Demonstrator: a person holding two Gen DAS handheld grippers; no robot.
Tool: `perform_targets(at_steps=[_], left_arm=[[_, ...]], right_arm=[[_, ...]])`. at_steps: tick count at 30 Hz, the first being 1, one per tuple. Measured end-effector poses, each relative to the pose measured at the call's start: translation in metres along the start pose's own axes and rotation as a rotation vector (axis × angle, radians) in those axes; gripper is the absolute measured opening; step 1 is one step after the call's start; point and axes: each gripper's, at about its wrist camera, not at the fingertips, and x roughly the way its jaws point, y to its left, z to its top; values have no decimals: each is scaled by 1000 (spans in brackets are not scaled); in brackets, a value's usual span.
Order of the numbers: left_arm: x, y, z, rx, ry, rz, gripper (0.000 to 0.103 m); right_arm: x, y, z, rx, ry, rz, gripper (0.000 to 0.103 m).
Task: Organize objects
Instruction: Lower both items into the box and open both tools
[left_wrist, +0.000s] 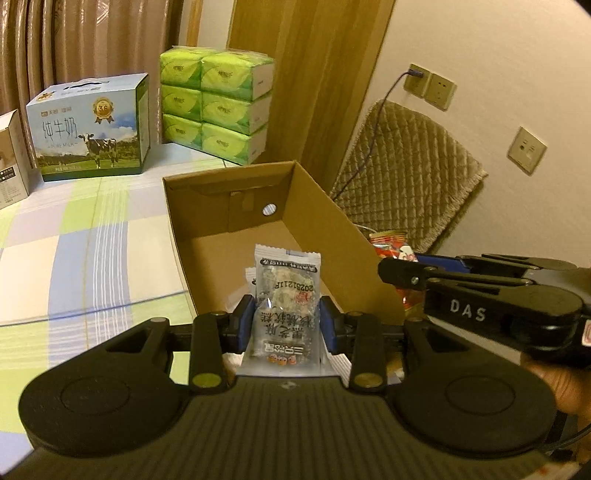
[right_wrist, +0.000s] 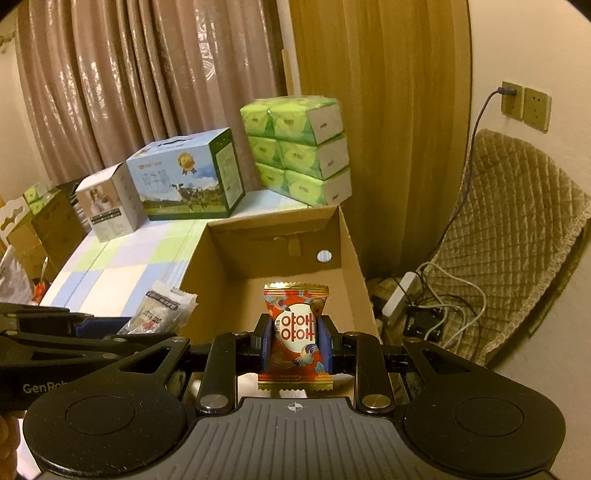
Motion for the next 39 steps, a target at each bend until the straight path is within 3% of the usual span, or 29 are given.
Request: perform_targets(at_steps=[10,11,12,14,23,27,32,34,35,39], left_arm=[[34,10,16,29,14,22,32],[37,11,18,34,2,25,35],[39,11,19,38,-8,29,50],[40,13,20,39,-39,39,68],[15,26,17,34,-67,68,69],[-2,32,7,39,-87,94,77],[-16,40,-6,18,-82,103,79],[-18,43,-11,10,-83,116,84],[-20,45,-13,12,-85,123,87],[-28,48,-24,17,-91,137,93]], right_arm=[[30,-17,20,41,12,-7,23],[31,-18,19,43,14,-8,23],[32,-19,19,44,16,-9,23],[32,-21,16,47,19,-11,23],[31,-22,4,69,36,7,23],[32,-17,4,75,40,25,23],[39,-6,11,71,24,52,24],[44,-3,14,68,-5,81,46],[44,-4,14,78,-19,82,67],[36,-7,14,116,-55,79,71]])
